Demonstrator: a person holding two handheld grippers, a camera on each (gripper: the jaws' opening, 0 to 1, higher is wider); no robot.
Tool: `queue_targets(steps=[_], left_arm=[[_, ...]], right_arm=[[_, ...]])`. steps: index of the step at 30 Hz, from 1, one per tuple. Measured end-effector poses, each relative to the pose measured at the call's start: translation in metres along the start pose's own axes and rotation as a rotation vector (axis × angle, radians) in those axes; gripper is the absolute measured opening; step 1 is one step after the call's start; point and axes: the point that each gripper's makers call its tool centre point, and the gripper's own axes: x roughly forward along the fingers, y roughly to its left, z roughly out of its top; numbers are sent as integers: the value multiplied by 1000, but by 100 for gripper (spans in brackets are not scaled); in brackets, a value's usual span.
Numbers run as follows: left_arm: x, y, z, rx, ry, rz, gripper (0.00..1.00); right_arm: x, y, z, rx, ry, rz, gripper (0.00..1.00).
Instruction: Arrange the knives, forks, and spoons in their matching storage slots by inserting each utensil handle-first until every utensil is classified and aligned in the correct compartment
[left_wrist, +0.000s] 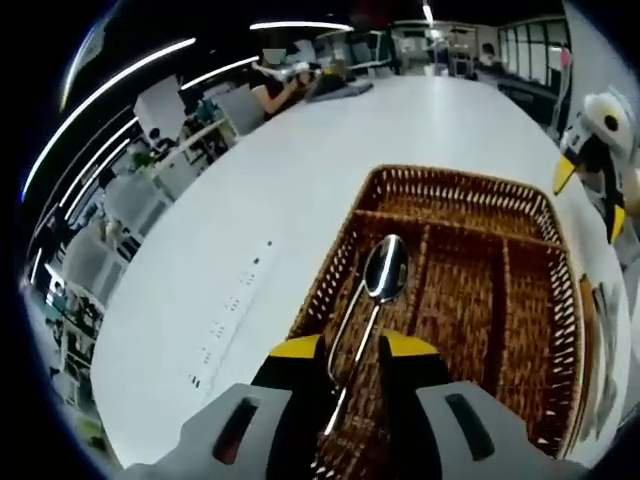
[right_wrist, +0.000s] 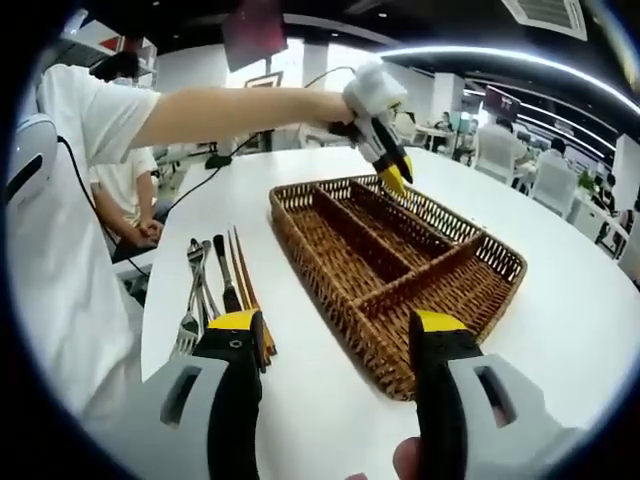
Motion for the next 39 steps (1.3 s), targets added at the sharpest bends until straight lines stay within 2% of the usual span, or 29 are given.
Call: queue_targets(steps=[9,22,29,39], left_arm=[[-18,-17,-3,-50,-73,9,25],[-49,-44,-4,-148,-227,39,36],[-71,-68,-4,-155,-290,46,39],[-102,-104,0,-121,-368,62,44]], right_arm=[[0,11,4,-7,-2,-1,61],[-1,26,5,-14,-11,-4,61],[-2,34,5,-21,-19,-6,61],[-4,49,5,-30,-31,-6,61]])
